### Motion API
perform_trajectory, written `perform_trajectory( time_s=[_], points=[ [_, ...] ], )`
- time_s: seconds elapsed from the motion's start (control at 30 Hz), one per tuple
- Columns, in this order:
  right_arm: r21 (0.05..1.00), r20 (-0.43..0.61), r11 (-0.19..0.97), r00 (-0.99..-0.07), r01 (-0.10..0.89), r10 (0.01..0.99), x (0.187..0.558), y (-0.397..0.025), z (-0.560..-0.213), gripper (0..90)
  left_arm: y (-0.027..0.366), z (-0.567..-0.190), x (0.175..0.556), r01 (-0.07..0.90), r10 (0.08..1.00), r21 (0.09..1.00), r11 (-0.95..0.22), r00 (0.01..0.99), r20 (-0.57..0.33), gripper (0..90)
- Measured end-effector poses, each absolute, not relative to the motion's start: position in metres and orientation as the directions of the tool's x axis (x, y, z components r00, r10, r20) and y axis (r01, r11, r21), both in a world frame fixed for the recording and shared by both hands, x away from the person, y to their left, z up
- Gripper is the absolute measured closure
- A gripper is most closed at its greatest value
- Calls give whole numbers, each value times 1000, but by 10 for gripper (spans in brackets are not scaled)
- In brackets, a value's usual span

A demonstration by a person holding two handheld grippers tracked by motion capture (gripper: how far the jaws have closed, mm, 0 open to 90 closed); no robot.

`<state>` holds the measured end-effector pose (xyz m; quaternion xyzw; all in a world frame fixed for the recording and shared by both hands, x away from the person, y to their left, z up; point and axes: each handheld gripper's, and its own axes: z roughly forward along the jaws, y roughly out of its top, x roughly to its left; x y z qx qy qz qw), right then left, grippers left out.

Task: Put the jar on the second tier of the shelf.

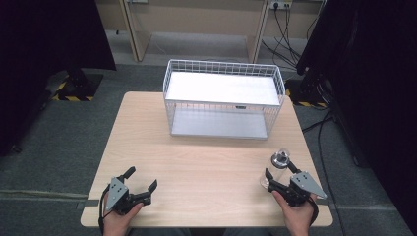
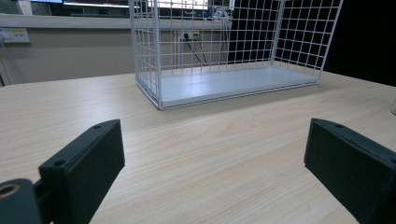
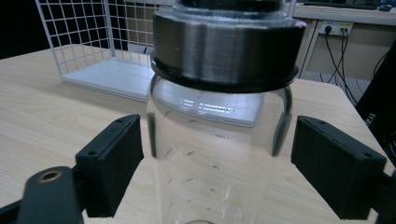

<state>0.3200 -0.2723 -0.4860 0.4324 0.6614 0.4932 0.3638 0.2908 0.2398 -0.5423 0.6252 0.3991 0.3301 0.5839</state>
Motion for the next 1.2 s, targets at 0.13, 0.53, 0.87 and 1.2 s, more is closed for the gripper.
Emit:
perform_trajectory(
  time_s=[0.13,0.53,0.87,1.2],
  points=[
    [969,-54,136,-359,207,932,323,-271,-489,257,240,-542,291,114,884,994,0,464,-53,45],
    [975,-30,107,-367,193,930,322,-270,-489,317,239,-542,291,113,886,994,-3,462,-49,47],
    [985,-35,100,-399,143,916,319,-258,-468,317,239,-542,291,112,886,994,-4,461,-49,49],
    [989,-48,101,-416,108,908,326,-246,-446,318,239,-542,290,111,886,994,-3,460,-49,51]
  ],
)
